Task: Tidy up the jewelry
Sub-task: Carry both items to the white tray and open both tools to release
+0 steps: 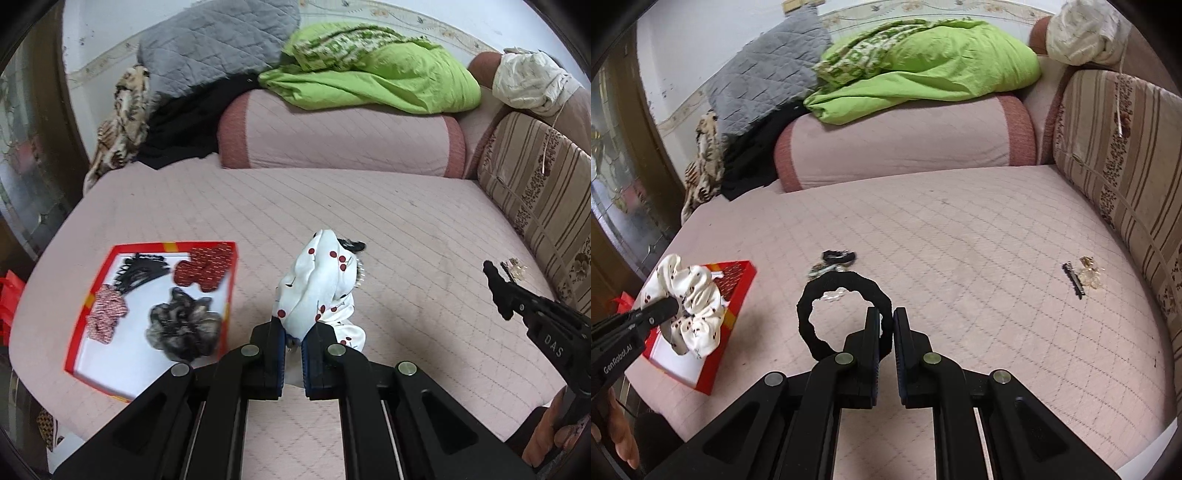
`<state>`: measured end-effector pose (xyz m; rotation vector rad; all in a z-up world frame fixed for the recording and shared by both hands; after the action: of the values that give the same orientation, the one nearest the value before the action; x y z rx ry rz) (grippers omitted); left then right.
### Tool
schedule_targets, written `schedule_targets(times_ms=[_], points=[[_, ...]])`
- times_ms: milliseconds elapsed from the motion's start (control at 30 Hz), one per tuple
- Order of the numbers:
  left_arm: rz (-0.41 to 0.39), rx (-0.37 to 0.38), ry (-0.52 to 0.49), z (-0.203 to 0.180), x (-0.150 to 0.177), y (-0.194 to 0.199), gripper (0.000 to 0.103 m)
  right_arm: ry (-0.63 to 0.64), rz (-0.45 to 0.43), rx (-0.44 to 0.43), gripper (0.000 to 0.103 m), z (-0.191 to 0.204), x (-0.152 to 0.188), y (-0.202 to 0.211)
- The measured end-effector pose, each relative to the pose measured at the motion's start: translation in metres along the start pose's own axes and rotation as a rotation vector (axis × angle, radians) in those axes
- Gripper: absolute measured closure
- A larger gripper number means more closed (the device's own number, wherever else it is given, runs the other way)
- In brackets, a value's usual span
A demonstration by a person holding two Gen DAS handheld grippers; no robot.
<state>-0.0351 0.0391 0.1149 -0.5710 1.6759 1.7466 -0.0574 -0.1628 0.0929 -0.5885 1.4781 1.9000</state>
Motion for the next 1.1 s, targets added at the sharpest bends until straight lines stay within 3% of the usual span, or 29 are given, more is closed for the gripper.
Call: schedule_targets(times_ms=[1100], points=[[0.026, -0.112, 0.157, 0.132, 0.035, -0.008, 0.096, 0.163, 0.165, -0.155, 0.094, 0.159, 0.051, -0.032]])
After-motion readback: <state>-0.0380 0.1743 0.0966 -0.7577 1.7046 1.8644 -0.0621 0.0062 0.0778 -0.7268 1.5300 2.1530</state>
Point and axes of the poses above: each gripper's, at about its wrist camera, not at the fingertips, and y roughly against the way its jaws point, z to its left, x to its underside, the point moved 9 cm from there along -y, roughly the way its jaws point, and after that the axes turned 5 degrees about -x, right-handed, at the moved point
